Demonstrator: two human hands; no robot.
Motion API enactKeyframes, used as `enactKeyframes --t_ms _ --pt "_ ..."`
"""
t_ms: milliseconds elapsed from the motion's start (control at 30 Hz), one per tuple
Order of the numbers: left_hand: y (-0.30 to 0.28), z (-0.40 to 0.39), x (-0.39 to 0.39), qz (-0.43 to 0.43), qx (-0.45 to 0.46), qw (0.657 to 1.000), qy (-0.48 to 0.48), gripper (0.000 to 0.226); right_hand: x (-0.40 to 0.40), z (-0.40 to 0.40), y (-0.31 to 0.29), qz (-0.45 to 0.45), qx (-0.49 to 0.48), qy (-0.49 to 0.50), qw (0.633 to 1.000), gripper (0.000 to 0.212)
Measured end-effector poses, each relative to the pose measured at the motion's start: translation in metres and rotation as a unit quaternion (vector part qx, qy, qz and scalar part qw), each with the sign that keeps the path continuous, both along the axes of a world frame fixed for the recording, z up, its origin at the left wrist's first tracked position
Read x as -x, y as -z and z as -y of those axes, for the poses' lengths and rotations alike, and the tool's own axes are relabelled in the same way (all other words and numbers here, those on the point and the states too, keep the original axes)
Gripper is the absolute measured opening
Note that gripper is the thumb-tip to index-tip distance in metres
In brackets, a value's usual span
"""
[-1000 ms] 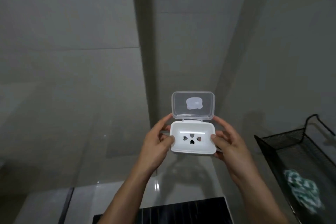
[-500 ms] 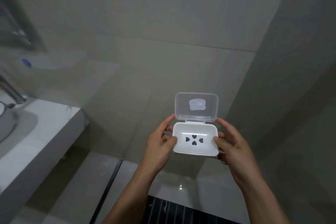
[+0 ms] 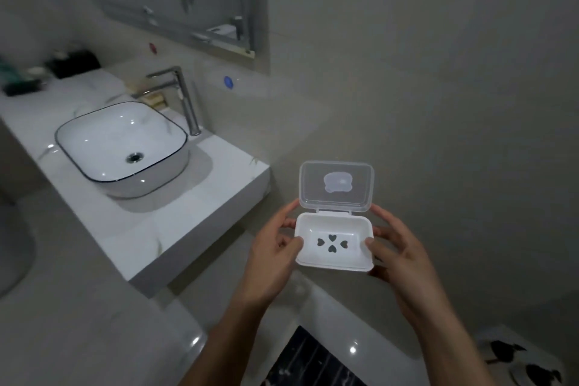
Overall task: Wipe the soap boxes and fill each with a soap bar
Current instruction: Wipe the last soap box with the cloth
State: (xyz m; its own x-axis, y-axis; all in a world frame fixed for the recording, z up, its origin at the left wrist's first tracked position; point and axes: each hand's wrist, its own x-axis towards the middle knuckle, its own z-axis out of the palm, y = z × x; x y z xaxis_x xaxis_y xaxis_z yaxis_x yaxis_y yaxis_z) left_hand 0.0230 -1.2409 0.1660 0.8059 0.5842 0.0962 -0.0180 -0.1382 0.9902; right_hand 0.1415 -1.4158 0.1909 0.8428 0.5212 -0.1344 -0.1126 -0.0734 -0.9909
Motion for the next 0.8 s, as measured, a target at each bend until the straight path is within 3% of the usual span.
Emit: enactKeyframes --t_ms 233,467,800 --pt "0.005 -0.064 0.059 -0.003 0.021 0.988 -0.152 0.064 0.016 -0.108 0.009 -0.011 0.002 -0.124 0.992 0.06" --pt "0.005 -0.133 0.109 -0.069 0.003 0.946 -0.318 0.062 0.035 -0.228 0.017 -0.02 0.015 -0.272 0.962 0.061" --pt "0.0 -0.217 0.148 -0.098 -0.012 0.877 -0.47 0.063 0.057 -0.381 0.016 0.017 0.032 -0.436 0.899 0.058"
